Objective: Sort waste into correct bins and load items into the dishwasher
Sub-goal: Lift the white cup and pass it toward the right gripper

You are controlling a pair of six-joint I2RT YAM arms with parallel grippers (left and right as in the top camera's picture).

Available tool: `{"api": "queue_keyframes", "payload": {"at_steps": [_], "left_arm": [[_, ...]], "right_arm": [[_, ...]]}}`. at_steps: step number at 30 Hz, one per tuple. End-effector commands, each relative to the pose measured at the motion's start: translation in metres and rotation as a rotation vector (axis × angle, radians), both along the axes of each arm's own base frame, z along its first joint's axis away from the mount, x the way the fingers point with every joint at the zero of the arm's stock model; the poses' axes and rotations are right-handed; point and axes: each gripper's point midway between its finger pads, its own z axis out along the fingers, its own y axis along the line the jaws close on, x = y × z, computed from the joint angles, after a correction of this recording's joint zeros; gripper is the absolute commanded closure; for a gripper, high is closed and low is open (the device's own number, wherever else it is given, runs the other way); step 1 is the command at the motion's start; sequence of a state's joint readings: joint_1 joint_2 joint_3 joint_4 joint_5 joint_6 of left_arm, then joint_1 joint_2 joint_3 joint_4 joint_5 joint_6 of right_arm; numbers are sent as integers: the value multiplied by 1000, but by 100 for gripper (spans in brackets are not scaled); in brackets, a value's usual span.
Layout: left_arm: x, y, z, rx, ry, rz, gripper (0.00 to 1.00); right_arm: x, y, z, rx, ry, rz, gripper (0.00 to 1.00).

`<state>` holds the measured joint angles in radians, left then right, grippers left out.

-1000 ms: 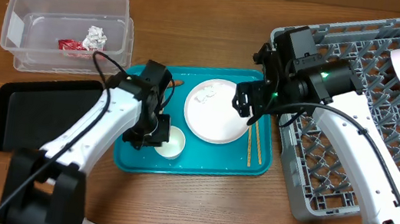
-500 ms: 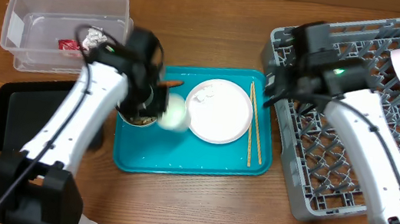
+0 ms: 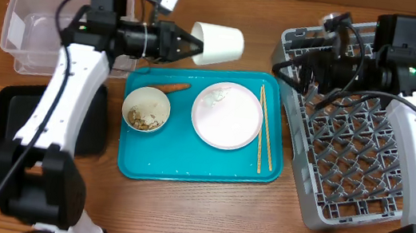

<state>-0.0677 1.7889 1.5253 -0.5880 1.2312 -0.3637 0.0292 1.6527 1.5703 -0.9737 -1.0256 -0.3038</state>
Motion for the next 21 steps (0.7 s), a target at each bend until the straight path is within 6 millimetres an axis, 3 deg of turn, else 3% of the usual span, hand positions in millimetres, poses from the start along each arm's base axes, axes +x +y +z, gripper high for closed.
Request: {"api": "queue_keyframes", "payload": {"at_steps": [1,6,14,21], "left_arm": [[-20,-23,12,-196,112,-193,96],[-27,-43,2,-214,145,-258,96],[-41,-72,19,-250,88,-378,96],[-46,-88,17,-229,78,-392,96]], "right_arm": [[-22,21,30,153,-161,197,0],[-23,27,31,154,-184,218,0],[-24,35,26,120,-184,224,0],[-25,36,26,121,-186,229,1]]}}
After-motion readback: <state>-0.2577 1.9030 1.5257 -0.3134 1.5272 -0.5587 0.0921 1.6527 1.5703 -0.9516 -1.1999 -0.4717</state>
